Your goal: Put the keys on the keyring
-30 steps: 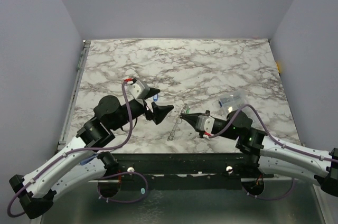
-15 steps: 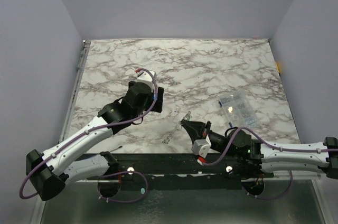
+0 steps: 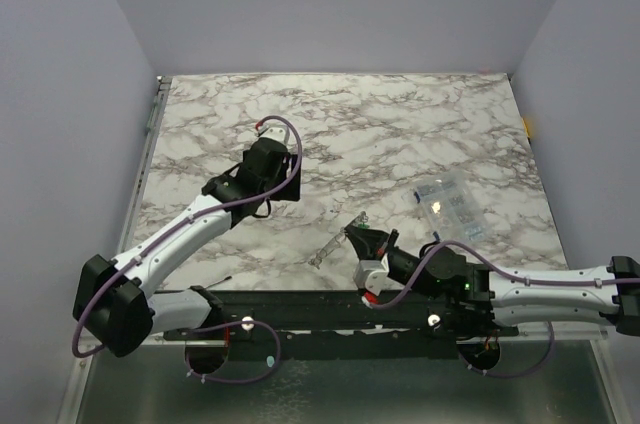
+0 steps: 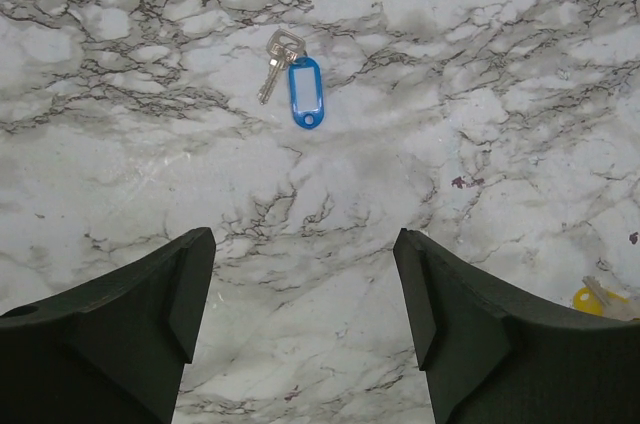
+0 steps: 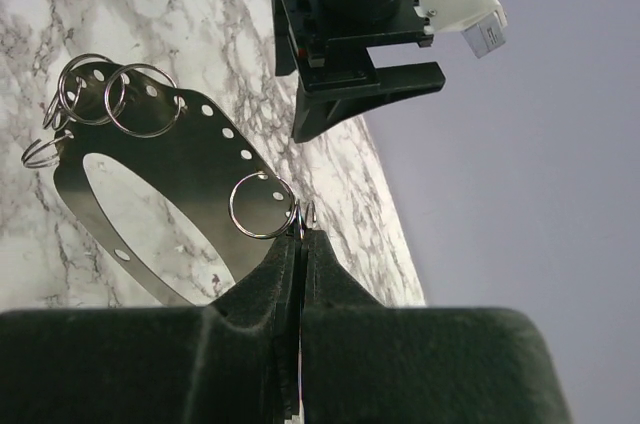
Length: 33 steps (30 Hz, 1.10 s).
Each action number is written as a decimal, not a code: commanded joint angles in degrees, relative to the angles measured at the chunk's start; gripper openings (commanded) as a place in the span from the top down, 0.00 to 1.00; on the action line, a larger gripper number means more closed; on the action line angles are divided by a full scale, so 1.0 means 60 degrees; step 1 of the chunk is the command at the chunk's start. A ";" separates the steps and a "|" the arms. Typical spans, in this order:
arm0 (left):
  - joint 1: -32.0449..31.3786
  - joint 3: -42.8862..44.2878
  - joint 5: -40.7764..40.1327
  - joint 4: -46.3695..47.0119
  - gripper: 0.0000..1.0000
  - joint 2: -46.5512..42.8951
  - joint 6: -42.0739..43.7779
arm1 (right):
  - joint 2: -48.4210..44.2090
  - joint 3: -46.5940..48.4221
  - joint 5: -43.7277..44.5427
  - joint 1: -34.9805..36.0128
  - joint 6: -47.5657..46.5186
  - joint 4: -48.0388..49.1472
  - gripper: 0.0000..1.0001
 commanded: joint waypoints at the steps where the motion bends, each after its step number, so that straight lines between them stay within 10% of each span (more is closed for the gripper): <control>1: 0.0095 0.0170 0.0763 0.0733 0.21 0.0515 0.0197 | -0.0178 0.0713 0.0082 0.0094 0.0973 -0.0883 0.99; 12: 0.0283 0.0686 0.0106 0.1789 0.29 0.2513 -0.0485 | -0.0449 0.1966 0.0176 0.0094 0.2342 -0.4444 0.99; 33: 0.0947 0.2317 -0.0130 0.1745 0.48 0.5816 -0.1852 | -0.0749 0.1547 0.0192 0.0107 0.2382 -0.3656 0.99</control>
